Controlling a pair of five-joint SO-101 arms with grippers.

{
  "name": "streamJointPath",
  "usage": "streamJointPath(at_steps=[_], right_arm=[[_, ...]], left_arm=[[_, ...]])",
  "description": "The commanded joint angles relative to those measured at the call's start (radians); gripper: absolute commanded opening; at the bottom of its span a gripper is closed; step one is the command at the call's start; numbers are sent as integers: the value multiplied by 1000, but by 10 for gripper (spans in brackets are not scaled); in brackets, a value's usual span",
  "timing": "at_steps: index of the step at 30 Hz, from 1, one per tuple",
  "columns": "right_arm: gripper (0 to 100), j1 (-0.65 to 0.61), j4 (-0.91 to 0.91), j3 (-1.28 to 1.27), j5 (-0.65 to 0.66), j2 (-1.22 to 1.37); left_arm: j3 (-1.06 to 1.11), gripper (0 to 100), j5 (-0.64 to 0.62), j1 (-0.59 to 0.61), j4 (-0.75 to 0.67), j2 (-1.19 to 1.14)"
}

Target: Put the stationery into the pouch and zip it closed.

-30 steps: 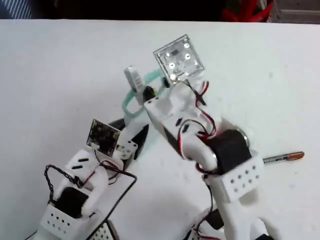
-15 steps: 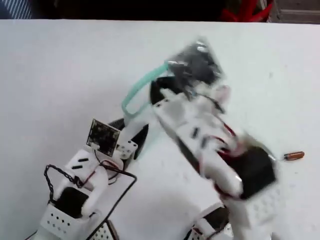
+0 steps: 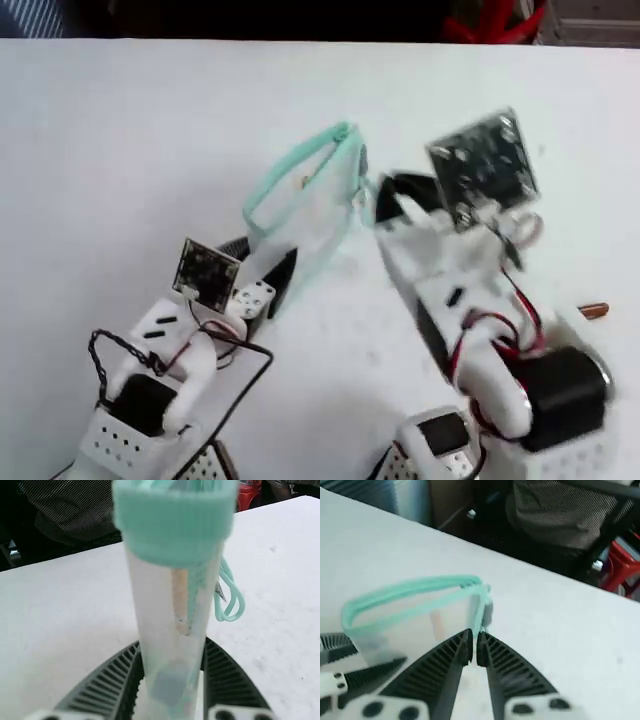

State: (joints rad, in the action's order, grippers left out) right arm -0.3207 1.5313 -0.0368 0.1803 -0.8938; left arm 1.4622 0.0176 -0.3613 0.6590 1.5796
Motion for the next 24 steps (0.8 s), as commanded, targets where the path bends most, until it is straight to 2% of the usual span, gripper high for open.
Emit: streamJointPath(at_steps=[1, 4, 8, 12, 14, 17, 20, 24], right_arm=[[25, 36, 136, -78, 57, -36], [21, -28, 186, -233, 158, -87], [20, -79, 128, -540, 172, -231], [26, -117, -39, -720, 183, -453], [44, -180, -143, -827, 235, -561], [83, -268, -289, -1083, 325, -717], [88, -354, -440, -1376, 319, -881], [77, -429, -573, -1591, 311, -888]], left_arm=[[-46, 166, -9, 10, -20, 15], [-46, 166, -8, 10, -21, 15], [-46, 166, -8, 42, -21, 15], [-46, 166, -9, 87, -23, 15], [-46, 166, -9, 84, -23, 15], [-46, 165, -11, 79, -21, 15], [-35, 165, -9, 82, -23, 15], [-34, 165, -11, 79, -23, 15]])
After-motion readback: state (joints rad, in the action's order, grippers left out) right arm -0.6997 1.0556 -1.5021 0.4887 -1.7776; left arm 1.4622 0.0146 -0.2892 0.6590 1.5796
